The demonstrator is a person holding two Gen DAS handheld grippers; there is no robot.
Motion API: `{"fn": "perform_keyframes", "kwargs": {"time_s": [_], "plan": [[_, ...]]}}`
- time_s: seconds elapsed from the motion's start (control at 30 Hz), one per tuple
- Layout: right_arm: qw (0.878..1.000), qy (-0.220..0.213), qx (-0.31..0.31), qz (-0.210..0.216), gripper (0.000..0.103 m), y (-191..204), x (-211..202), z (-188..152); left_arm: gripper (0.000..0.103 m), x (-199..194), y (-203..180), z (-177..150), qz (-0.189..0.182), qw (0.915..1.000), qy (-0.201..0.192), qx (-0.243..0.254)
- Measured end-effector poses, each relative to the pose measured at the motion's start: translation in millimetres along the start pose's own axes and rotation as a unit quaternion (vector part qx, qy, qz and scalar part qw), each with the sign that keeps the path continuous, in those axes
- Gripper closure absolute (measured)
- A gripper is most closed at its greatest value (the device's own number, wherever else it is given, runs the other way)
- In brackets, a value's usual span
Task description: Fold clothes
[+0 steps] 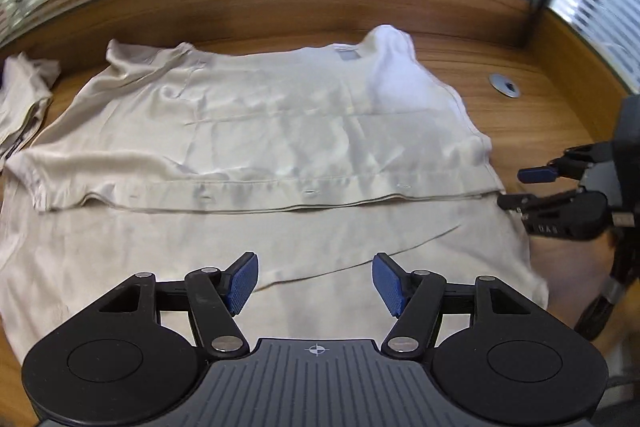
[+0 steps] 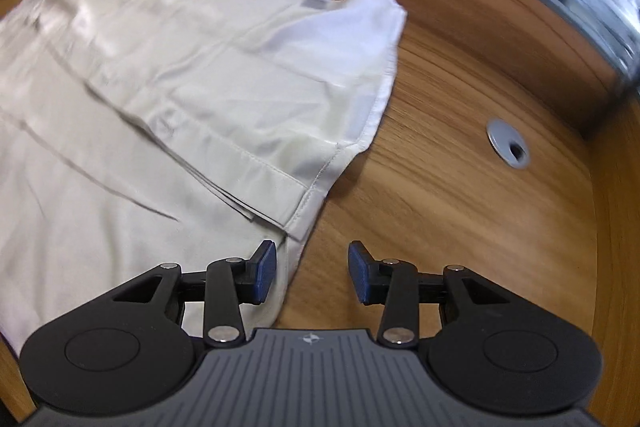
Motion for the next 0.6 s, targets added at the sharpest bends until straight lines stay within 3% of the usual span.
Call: {"fn": "perform_keyframes", "kwargs": {"time_s": [0.1,0.17,0.27,0.43,0.6], "plan": [[1.0,-0.006,-0.01,-0.018,0.055,-15.6,0.9,-2.1,0.036,1.0,-13.3,-1.5,0.016,0.9998,0.004,-0.008],[0.999,-0.008,0.016,-0.035,0.055,-33.3,-1.3,-5.1,0.036,2.2,-22.2,-3.1,0.023,0.9997,0.008,-0.01],[0.998,-0.02,0.063,-0.017,0.055,-48.4,-8.7,-4.7,0.036,7.2,-33.2,-5.6,0.028,0.9995,0.013,-0.005],[0.998,-0.041,0.027,0.035,0.055,-29.0,-5.8,11.8,0.036,14.8,-52.3,-8.7,0.012,0.9997,0.022,0.009],[0.999,-0.031,0.001,-0.02,0.055,-46.0,13.7,20.8,0.036,16.8,-69.3,-17.5,-0.007,0.9993,0.031,0.02]]}}
Point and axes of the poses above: each gripper's, at about its wrist camera, not at the fingertips, and x roughly the way its jaws point, y to its left, z to its top, the point moved 9 cm from there along x, roughly the way its jaws point, and after that the axes turned 3 degrees about -y, right-handed, at the moved point
